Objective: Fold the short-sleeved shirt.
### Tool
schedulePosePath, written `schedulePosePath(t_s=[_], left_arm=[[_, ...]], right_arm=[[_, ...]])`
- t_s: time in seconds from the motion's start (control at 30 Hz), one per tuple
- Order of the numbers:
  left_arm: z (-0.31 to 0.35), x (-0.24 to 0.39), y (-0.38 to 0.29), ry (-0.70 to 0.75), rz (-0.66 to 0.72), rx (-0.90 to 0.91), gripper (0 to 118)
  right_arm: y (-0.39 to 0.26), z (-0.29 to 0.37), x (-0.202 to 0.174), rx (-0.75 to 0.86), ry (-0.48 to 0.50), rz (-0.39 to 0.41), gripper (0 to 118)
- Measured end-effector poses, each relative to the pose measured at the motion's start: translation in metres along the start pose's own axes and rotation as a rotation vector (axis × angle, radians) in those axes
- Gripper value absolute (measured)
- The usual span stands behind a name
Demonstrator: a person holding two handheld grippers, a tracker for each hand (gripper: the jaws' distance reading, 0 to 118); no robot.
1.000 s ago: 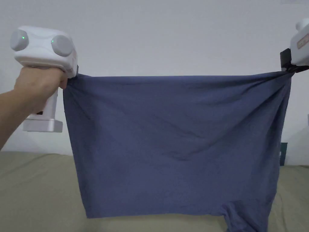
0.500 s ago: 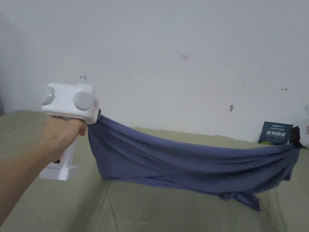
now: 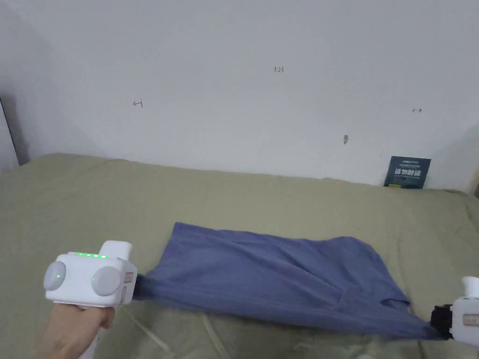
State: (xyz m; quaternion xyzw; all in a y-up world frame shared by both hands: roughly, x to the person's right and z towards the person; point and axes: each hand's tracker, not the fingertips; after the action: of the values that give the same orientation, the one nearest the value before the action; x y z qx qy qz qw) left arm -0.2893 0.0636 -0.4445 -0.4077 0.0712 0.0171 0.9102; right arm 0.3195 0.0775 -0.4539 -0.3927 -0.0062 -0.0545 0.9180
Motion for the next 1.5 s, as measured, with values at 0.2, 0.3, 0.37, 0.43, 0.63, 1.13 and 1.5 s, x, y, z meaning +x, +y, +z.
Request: schedulePosePath(t_s=[0.2,0.3,0.37,0.43,0.63,1.13,1.5], left_arm=[[0.038,-0.018,-0.055,-0.04,0.037,-0.037,0],[0.055,-0.027,-0.078,-0.05,0.041,-0.05,0],[0.057,-0.039,-0.098,-0.055,0.045,-0.053,0],[0.063,-0.045,-0.112,-0.057,0.051,-0.063,0],[0.071,-0.06,-0.149,-0.121,0.158,-0.096,0],[0.076,-0.055,-0.18,-0.147,0.145,-0.134,20],[0.131,-0.094,-0.195,-0.072,0.0,-0.12,7]], right_arm=[[-0.067,0.039,0.004,-0.045,0.047,-0.046,4],[-0.093,0.045,0.006,-0.077,0.053,-0.014,4],[-0.111,0.053,0.008,-0.079,0.067,-0.022,4],[-0.127,0.057,0.01,-0.091,0.073,-0.019,4],[-0.166,0.074,0.017,-0.123,0.08,-0.055,4],[-0.192,0.065,0.031,-0.166,0.039,-0.11,57],[-0.211,0.094,0.038,-0.194,0.054,-0.018,68]])
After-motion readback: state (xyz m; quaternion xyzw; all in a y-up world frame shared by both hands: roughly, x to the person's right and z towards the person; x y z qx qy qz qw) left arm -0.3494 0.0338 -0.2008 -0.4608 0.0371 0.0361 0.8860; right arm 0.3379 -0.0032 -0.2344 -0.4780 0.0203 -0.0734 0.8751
